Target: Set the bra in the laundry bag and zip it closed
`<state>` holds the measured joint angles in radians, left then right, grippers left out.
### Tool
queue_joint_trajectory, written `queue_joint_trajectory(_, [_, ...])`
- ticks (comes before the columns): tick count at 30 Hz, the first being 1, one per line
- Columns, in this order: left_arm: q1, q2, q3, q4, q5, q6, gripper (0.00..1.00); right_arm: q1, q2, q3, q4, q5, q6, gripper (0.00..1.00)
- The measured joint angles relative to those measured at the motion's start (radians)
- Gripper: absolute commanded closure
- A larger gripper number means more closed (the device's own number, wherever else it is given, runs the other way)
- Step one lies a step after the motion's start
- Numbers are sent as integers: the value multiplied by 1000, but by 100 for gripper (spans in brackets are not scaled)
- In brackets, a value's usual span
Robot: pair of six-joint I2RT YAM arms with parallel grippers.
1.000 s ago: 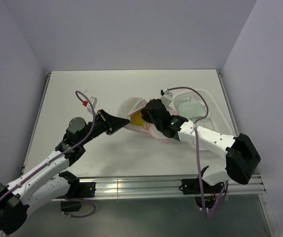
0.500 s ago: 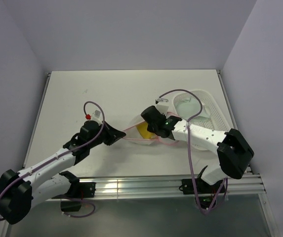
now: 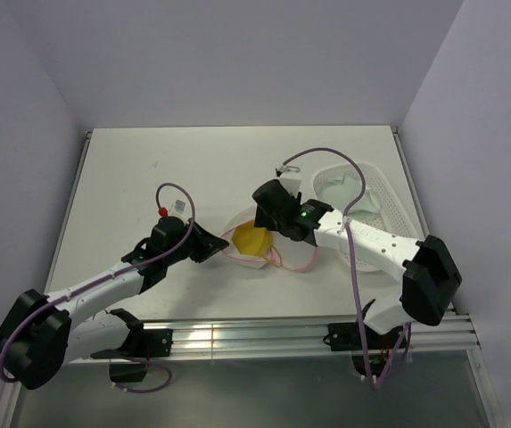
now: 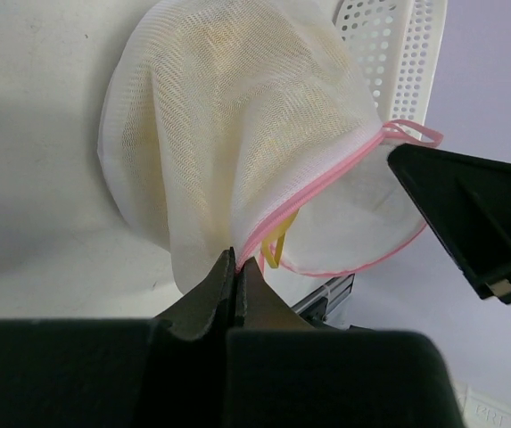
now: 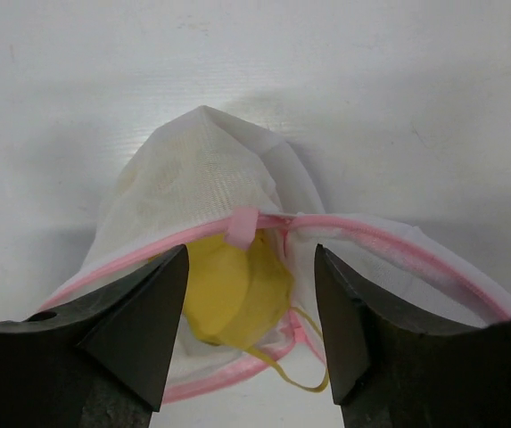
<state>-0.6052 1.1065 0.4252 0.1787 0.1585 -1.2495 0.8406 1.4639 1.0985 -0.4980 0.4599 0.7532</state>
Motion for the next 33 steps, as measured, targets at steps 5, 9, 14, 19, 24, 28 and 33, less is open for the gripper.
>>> queue_joint_trajectory(5, [1, 5, 2, -1, -1, 0, 100, 10, -60, 21, -40, 5, -8, 29])
queue_joint_trajectory(9, [2, 12, 18, -3, -2, 0, 100, 10, -163, 28, -92, 47, -20, 27])
queue_joint_trajectory(14, [3, 21, 30, -3, -2, 0, 100, -39, -361, -21, -101, 43, -50, 27])
queue_joint_trajectory(19, [6, 28, 36, -3, 1, 0, 100, -165, -510, -172, -81, -31, -102, 26])
queue_joint_trajectory(24, [8, 41, 48, -3, 1, 0, 100, -183, -558, -331, -71, -101, -124, 23])
queue_joint_trajectory(28, [8, 44, 56, -3, 2, 0, 100, -189, -616, -395, -55, -137, -128, 23])
queue_joint_trajectory(33, [10, 58, 70, -4, 2, 0, 100, -207, -666, -454, 12, -198, -128, 26])
